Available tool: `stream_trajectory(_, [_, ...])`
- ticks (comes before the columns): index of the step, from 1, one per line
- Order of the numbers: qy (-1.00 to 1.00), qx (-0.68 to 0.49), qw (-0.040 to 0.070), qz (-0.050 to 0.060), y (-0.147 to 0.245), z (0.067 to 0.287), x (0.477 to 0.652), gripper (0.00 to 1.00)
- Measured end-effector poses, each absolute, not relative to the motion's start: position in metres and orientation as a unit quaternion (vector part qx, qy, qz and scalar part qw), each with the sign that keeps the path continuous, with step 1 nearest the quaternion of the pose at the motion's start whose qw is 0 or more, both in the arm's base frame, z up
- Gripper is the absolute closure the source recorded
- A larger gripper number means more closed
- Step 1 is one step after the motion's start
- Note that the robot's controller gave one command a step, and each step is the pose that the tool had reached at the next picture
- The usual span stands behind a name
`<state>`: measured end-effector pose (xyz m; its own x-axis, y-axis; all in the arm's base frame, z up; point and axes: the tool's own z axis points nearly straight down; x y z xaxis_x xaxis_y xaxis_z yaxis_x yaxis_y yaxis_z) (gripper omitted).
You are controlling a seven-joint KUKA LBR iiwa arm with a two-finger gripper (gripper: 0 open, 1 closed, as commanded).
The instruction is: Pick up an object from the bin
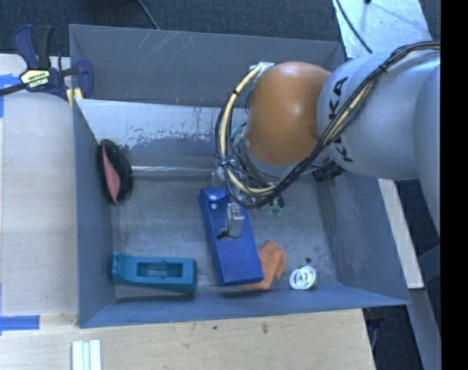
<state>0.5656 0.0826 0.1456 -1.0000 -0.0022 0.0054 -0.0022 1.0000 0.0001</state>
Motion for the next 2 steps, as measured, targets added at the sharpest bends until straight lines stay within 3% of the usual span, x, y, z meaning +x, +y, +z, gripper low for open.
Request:
stream_trajectory(1, [-1.0,0.0,-0.002,0.0,0.082,0.15,0.568,0.0])
stream_trajectory(2, [-0.998,-0.069,-0.007,-0.001,0.077,0.103,0.6,0.0])
